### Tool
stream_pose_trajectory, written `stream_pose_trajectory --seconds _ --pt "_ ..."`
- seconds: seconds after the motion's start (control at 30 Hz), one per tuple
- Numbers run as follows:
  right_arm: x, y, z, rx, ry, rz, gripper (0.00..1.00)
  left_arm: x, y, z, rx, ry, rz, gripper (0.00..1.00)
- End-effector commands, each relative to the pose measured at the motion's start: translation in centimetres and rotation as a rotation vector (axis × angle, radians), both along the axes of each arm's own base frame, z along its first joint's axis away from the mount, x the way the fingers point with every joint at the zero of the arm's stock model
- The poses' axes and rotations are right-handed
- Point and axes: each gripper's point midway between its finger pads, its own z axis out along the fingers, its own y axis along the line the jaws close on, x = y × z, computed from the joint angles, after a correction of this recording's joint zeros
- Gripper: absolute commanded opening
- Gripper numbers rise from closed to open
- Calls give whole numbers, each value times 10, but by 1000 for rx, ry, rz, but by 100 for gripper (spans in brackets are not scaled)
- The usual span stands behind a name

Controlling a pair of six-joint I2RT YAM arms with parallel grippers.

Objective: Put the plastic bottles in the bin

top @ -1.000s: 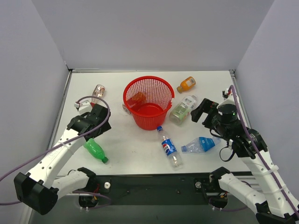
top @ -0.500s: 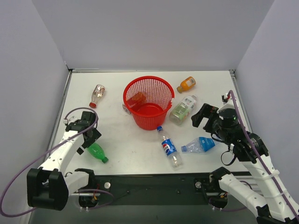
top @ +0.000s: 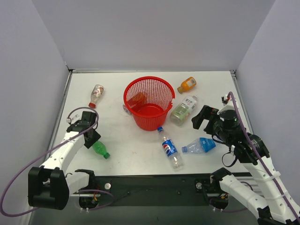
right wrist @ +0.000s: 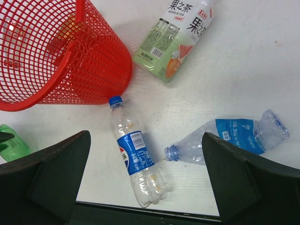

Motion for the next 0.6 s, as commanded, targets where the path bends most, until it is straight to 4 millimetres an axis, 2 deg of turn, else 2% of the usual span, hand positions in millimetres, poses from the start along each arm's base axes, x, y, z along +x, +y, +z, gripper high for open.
stream_pose_trajectory --seconds 0.0,0.07,0.1,0.13,0.17,0.2,0.23,0.27,0.3,0.33,0.37,0.4,0.43,0.47,0.5,0.53,0.57 --pt "-2 -2 -1 -12 4 7 100 49 -8 78 -1 -261 -127 18" --pt "-1 0 0 -7 6 12 100 60 -15 109 2 -332 -191 16" --pt "-1 2 1 -5 4 19 100 73 -20 148 12 -413 -230 16" --pt "0 4 4 1 7 24 100 78 -26 166 16 -454 -261 16" --pt "1 5 4 2 9 27 100 85 -41 187 18 -497 -326 16" --pt "2 6 5 2 11 31 100 95 -50 229 21 -599 -351 16" --pt "2 8 5 8 15 34 100 100 -60 252 20 -653 -386 16" --pt "3 8 6 10 17 34 100 105 -85 266 12 -683 -468 16" --pt "4 9 5 11 20 33 100 112 -97 285 8 -739 -492 17" --pt "3 9 5 14 23 34 100 116 -111 319 -7 -823 -524 17" --pt "3 11 5 23 28 40 100 124 -125 324 -5 -840 -562 17" --pt "2 12 4 27 32 42 100 126 -149 347 -31 -925 -609 17" --pt "2 13 5 36 32 44 99 129 -162 362 -41 -975 -635 19" --pt "0 15 4 49 39 50 99 137 -176 362 -23 -986 -676 20" --pt "-1 15 4 52 42 51 99 138 -198 376 -32 -1052 -711 22" --pt "-2 15 4 57 40 52 99 143 -207 378 -17 -1070 -728 26" --pt "-5 15 4 58 45 51 99 153 -221 370 18 -1060 -766 27"
